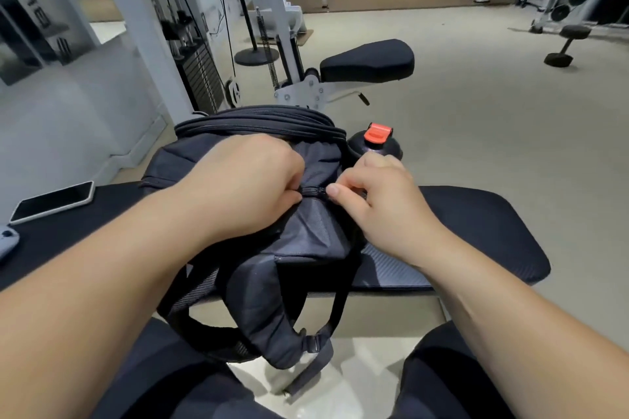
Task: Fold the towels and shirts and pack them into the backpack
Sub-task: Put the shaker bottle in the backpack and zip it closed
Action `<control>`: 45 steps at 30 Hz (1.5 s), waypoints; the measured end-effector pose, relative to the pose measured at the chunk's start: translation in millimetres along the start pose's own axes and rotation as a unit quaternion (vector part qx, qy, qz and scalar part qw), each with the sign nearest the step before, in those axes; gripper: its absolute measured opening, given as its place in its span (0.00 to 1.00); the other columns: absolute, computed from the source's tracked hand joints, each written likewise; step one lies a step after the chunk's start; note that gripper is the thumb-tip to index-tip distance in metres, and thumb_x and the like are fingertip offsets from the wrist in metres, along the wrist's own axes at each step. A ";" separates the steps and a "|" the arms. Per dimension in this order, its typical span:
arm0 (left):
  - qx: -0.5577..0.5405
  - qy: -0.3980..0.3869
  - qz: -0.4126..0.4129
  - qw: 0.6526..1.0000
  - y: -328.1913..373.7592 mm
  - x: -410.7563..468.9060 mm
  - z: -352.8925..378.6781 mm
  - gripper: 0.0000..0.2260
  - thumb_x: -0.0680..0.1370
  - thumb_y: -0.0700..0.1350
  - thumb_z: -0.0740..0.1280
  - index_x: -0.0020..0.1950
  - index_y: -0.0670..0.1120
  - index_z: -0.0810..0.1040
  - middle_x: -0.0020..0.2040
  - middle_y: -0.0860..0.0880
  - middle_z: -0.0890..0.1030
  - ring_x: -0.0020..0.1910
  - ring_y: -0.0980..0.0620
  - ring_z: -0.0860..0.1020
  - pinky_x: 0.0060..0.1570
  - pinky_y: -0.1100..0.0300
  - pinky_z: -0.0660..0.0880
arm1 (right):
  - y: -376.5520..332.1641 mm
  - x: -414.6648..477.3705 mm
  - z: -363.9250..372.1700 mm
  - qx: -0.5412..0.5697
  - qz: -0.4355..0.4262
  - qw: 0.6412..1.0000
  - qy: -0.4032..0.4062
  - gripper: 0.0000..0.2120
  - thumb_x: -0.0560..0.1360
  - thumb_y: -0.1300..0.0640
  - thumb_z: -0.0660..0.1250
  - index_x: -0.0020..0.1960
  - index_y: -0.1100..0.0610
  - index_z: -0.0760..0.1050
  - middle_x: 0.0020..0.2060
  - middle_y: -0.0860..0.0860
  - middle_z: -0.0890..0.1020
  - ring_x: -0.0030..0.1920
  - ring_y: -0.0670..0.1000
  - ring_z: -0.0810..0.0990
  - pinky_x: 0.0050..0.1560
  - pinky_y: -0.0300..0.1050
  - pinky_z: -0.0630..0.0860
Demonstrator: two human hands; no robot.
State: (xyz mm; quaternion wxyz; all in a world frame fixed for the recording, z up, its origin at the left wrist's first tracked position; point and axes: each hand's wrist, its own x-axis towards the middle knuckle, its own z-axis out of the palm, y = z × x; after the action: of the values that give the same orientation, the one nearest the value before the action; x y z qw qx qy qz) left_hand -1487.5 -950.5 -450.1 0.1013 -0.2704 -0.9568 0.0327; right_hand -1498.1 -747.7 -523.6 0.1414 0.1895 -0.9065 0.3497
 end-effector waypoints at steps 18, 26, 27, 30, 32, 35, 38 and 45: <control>0.064 -0.028 -0.035 0.997 30.0 9.9 -3.0 0.15 0.73 0.62 0.66 0.51 0.54 0.79 0.49 0.52 0.79 0.54 0.45 0.76 0.52 0.49 0.76 | 10.2 -9.1 14.8 0.033 0.044 0.998 0.033 0.08 0.77 0.47 0.70 0.41 0.47 0.81 0.48 0.45 0.72 0.56 0.52 0.70 0.58 0.55 0.67; 0.075 -0.001 -0.016 0.997 30.7 17.9 26.7 0.09 0.77 0.54 0.65 0.42 0.52 0.70 0.46 0.50 0.79 0.50 0.43 0.78 0.47 0.48 0.74 | 22.2 -15.5 14.4 0.049 0.080 0.995 0.023 0.09 0.78 0.46 0.68 0.42 0.47 0.82 0.45 0.44 0.71 0.55 0.52 0.69 0.59 0.58 0.70; 0.069 0.013 -0.018 0.997 27.8 16.1 26.9 0.09 0.76 0.54 0.66 0.42 0.51 0.72 0.44 0.50 0.78 0.49 0.43 0.78 0.46 0.47 0.74 | 23.4 -15.9 14.6 0.050 0.085 0.995 0.020 0.09 0.78 0.45 0.67 0.43 0.47 0.82 0.44 0.45 0.71 0.54 0.51 0.69 0.59 0.58 0.70; 0.068 0.041 -0.020 0.997 13.2 9.1 22.5 0.08 0.74 0.53 0.70 0.40 0.50 0.76 0.40 0.52 0.77 0.45 0.42 0.78 0.43 0.48 0.75 | 33.6 -15.7 15.8 0.044 0.111 0.993 0.026 0.12 0.79 0.45 0.67 0.41 0.50 0.81 0.43 0.45 0.72 0.53 0.51 0.69 0.58 0.58 0.71; 0.063 0.041 -0.024 0.997 3.3 3.6 16.9 0.08 0.73 0.53 0.71 0.39 0.51 0.77 0.39 0.52 0.77 0.44 0.42 0.78 0.41 0.49 0.76 | 39.5 -15.5 16.8 0.036 0.123 0.991 0.035 0.13 0.79 0.45 0.66 0.40 0.50 0.81 0.41 0.45 0.71 0.51 0.52 0.70 0.57 0.58 0.72; 0.064 0.029 -0.040 0.997 -0.5 -0.8 14.2 0.08 0.73 0.53 0.72 0.39 0.51 0.77 0.39 0.52 0.77 0.45 0.42 0.78 0.42 0.49 0.76 | 38.0 -13.7 20.8 0.019 0.123 0.991 0.042 0.13 0.79 0.45 0.66 0.39 0.49 0.80 0.40 0.45 0.70 0.50 0.53 0.70 0.55 0.56 0.72; 0.085 0.031 -0.060 0.994 11.4 6.6 16.6 0.08 0.72 0.53 0.69 0.41 0.50 0.78 0.41 0.50 0.78 0.47 0.41 0.78 0.44 0.48 0.77 | 36.6 -10.8 24.8 0.040 0.134 0.988 0.060 0.13 0.79 0.47 0.67 0.37 0.49 0.78 0.40 0.45 0.70 0.51 0.54 0.70 0.55 0.57 0.72; 0.189 0.006 0.003 0.982 47.1 42.0 47.6 0.09 0.77 0.54 0.66 0.51 0.51 0.81 0.49 0.51 0.77 0.53 0.44 0.74 0.47 0.52 0.64 | 43.7 -10.3 27.7 0.061 0.134 0.986 0.072 0.13 0.79 0.48 0.68 0.37 0.50 0.79 0.39 0.42 0.70 0.52 0.54 0.72 0.57 0.57 0.73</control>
State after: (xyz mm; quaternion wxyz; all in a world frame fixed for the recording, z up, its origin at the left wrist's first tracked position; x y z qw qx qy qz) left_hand -1508.5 -888.8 -494.8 0.1565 -0.2498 -0.9319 0.2116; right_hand -1511.7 -734.4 -572.8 0.1463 0.0492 -0.8880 0.4331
